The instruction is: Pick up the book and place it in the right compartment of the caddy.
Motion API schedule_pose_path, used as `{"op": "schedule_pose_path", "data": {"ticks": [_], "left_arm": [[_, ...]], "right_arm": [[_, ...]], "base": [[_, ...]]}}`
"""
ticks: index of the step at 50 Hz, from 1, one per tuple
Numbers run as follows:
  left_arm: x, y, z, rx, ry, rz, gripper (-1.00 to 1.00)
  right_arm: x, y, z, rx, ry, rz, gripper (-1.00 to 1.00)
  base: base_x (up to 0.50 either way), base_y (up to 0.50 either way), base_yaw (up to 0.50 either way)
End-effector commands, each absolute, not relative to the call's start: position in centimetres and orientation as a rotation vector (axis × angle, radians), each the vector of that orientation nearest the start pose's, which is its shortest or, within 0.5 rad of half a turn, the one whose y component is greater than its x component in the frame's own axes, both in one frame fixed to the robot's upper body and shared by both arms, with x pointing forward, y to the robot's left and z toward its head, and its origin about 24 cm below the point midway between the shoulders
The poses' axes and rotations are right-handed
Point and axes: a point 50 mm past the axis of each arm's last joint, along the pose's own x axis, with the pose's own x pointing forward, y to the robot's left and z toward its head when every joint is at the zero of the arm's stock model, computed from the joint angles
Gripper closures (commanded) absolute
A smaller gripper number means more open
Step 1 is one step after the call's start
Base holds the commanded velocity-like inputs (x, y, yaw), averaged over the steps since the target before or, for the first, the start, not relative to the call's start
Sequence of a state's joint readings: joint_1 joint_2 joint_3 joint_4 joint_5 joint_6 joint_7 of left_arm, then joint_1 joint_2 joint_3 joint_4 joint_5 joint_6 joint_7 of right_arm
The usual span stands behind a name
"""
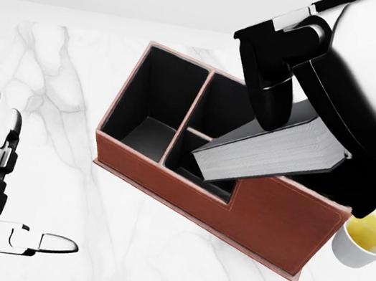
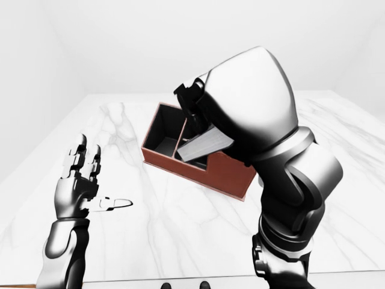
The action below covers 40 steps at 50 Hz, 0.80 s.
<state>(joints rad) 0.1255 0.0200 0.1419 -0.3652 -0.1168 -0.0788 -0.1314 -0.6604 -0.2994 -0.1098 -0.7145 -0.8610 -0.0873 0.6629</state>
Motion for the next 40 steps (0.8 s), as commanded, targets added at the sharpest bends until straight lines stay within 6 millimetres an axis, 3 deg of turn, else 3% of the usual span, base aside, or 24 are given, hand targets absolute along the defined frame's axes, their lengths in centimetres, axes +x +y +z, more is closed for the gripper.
{"op": "schedule_pose_path", "data": {"ticks": [1, 16, 25, 40], "left_arm": [[21.7, 18.7, 10.8, -0.030, -0.337, 0.025, -1.00], [21.7, 18.8, 11.0, -0.036, -0.341, 0.020, -1.00], [21.8, 18.7, 11.1, -0.039, -0.340, 0.019, -1.00], [22.0, 19.0, 10.7, -0.040, -0.335, 0.024, -1.00]], "right_arm": [[22.8, -13.0, 34.3, -1.428, -1.014, -0.074, 1.00], [28.4, -14.2, 35.7, -1.486, -0.803, -0.110, 1.00], [32.4, -14.8, 35.9, -1.578, -0.566, -0.071, 1.00], [37.9, -15.2, 36.4, -1.647, -0.404, -0.153, 1.00]], "base": [[0.00, 0.00, 0.00], [0.00, 0.00, 0.00], [0.00, 0.00, 0.00], [0.00, 0.00, 0.00]]}}
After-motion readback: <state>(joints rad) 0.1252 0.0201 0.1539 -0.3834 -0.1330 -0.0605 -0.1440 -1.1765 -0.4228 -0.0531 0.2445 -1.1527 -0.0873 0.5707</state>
